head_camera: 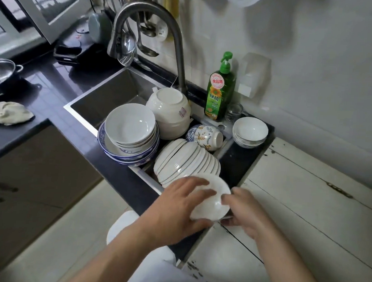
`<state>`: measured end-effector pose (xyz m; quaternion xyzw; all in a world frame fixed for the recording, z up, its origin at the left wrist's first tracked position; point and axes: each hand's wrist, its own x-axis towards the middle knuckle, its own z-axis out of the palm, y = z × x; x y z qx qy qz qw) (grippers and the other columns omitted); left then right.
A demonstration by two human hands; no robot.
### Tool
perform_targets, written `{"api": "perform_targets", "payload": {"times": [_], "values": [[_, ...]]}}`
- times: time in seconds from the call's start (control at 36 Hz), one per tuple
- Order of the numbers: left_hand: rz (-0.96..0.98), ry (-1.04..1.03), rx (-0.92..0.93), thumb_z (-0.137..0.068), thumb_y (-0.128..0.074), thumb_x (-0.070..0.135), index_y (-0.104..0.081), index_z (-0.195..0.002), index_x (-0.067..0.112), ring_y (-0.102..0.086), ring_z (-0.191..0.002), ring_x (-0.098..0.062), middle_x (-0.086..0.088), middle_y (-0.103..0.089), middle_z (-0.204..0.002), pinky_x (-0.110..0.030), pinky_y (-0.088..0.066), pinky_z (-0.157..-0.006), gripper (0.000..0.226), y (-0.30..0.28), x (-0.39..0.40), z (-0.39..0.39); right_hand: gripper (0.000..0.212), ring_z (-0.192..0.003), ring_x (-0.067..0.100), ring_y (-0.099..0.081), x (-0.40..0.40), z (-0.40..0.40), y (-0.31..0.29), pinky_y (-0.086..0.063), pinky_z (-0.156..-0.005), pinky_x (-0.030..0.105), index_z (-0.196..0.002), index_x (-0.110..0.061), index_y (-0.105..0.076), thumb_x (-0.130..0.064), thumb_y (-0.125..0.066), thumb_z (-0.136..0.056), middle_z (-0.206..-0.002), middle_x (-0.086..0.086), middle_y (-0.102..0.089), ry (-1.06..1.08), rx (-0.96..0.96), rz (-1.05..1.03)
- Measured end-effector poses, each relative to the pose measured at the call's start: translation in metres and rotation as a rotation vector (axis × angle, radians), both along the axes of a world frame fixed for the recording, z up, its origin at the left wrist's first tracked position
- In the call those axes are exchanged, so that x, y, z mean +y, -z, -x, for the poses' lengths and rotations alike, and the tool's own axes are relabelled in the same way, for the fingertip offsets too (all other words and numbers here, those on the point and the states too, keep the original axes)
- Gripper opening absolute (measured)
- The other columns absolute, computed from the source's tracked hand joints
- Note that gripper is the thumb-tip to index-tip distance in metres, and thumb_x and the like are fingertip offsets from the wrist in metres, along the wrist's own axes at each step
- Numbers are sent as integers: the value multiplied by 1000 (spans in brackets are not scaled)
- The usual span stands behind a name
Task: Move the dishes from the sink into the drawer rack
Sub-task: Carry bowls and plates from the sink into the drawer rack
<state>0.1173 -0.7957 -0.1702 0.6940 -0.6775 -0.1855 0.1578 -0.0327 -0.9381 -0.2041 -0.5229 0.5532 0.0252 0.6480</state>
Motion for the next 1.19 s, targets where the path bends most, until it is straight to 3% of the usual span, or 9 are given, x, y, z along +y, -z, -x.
{"api": "perform_targets", "payload": {"times": [0.14,0.25,0.36,0.56,0.75,0.92,1.03,1.11,1.19], "values": [[-180,135,-101,-94,-53,59,-67,-118,35,-58,-112,-6,16,-68,-118,-33,-33,-117,37,17,20,1,20,-86,36,-71,33,-1,-2,-61,-61,37,-109,-11,-55,-13,-59,-90,-110,19,-64,-54,-3,-67],[-172,30,-41,-99,-57,42,-63,-96,26,-61,-87,-16,9,-65,-95,-34,-51,-83,17,23,31,6,22,-83,27,-74,32,-5,-13,-62,-63,31,-113,-21,-51,-34,-60,-98,-109,9,-65,-211,1,70],[-116,-177,27,-98,-62,34,-48,-81,29,-47,-70,-12,15,-54,-81,-27,-40,-64,22,24,39,-2,40,-76,31,-74,5,-15,-16,-62,-67,42,-117,-13,-58,-50,-52,-103,-105,21,-74,-192,-135,-138],[19,-579,222,-98,-63,35,-44,-73,24,-47,-63,-20,9,-49,-67,-35,-42,-55,33,31,52,-15,40,-64,25,-66,-163,-31,39,-51,-48,28,-122,-3,-57,-37,-54,-101,-84,14,-68,347,17,130],[4,-716,280,-98,-63,37,-41,-70,26,-40,-59,-22,3,-46,-61,-36,-37,-51,37,32,54,-20,30,-59,15,-57,-231,-52,69,-45,-36,15,-126,-24,-51,-40,-51,-100,-80,2,-61,303,199,87],[-17,-768,268,-98,-62,39,-44,-72,23,-44,-62,-26,0,-50,-64,-33,-35,-51,36,36,65,-21,12,-17,11,-43,-244,-65,84,-33,-24,15,-99,-16,-54,-23,-47,-104,-49,6,-57,206,400,112],[-19,-801,275,-98,-65,35,-43,-68,29,-41,-57,-17,8,-50,-60,-33,-36,-52,38,35,67,-21,18,-16,12,-40,-253,-66,87,-35,-26,16,-86,-14,-51,-17,-43,-102,-71,3,-53,267,413,129],[-7,-812,273,-97,-66,33,-40,-65,32,-37,-55,-17,15,-53,-62,-31,-33,-51,41,32,66,-22,20,-15,8,-37,-252,-67,81,-32,-28,11,-97,-17,-56,-12,-36,-101,-69,1,-49,288,376,157],[14,-811,270,-97,-67,32,-35,-64,29,-31,-55,-17,9,-43,-56,-33,-30,-50,45,29,65,-25,23,-21,8,-44,-241,-60,64,-28,-30,8,-89,-14,-52,-13,-32,-100,-68,-1,-47,338,293,151]]}}
